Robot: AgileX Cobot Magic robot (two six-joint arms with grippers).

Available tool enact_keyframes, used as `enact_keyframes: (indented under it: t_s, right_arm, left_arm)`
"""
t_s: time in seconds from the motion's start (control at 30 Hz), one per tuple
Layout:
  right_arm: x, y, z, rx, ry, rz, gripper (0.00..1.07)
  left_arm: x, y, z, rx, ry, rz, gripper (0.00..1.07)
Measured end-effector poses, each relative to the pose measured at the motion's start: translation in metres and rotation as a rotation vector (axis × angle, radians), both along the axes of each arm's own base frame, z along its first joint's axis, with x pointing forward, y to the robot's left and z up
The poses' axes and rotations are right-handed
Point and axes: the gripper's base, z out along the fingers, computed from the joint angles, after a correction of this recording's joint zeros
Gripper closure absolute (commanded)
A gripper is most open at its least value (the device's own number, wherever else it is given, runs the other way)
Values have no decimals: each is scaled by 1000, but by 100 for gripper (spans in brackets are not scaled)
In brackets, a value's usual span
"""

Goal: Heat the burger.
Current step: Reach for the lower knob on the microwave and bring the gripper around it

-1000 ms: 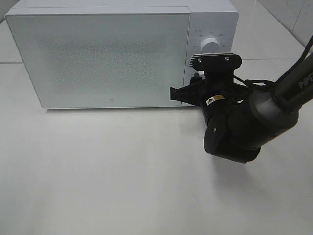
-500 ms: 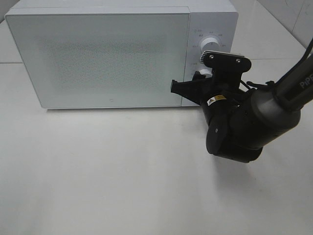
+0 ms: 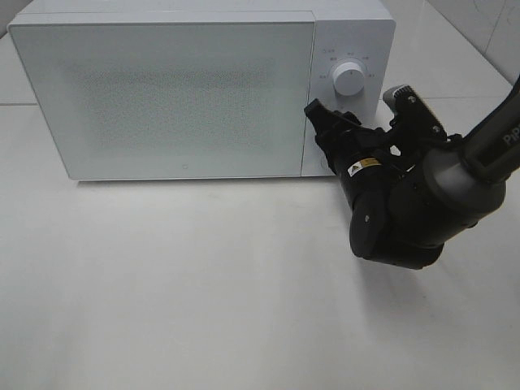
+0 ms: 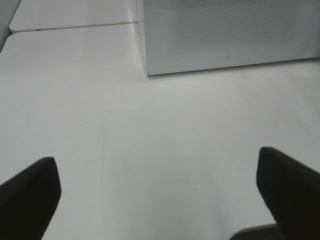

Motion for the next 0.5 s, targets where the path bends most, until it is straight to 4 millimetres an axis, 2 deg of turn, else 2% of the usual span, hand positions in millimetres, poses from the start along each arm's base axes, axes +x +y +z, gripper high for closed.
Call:
enact_keyframes:
  t_s: [0.03, 0.17, 0.2, 0.5]
  right_arm:
    - [0, 0, 0, 81, -2, -12, 105]
    - [1, 0, 0, 203, -3, -31, 104]
    - [0, -1, 0, 291, -3, -46, 104]
    - [0, -1, -1, 584, -5, -97, 104]
  left_arm:
    - [0, 0, 0, 0, 0, 0, 6]
    - [0, 0, 0, 2, 0, 1, 6]
    - [0, 0, 0, 2, 0, 1, 6]
    - [0, 0, 0, 2, 0, 1, 6]
